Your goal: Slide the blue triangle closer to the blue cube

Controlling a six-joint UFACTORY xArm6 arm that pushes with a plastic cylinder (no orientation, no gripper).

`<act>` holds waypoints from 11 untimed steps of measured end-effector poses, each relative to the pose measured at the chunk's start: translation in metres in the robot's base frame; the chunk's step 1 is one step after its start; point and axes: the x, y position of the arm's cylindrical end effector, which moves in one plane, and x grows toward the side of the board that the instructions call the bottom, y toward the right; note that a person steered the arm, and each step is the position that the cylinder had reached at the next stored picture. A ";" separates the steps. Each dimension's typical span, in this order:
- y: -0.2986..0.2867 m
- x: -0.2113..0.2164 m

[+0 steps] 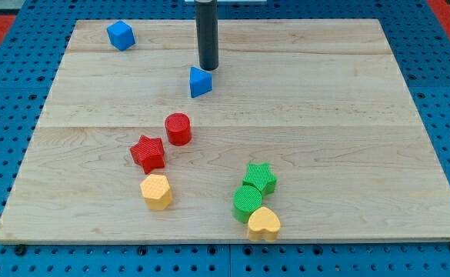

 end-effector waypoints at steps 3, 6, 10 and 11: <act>0.059 0.039; -0.086 0.050; -0.143 -0.013; -0.145 -0.021</act>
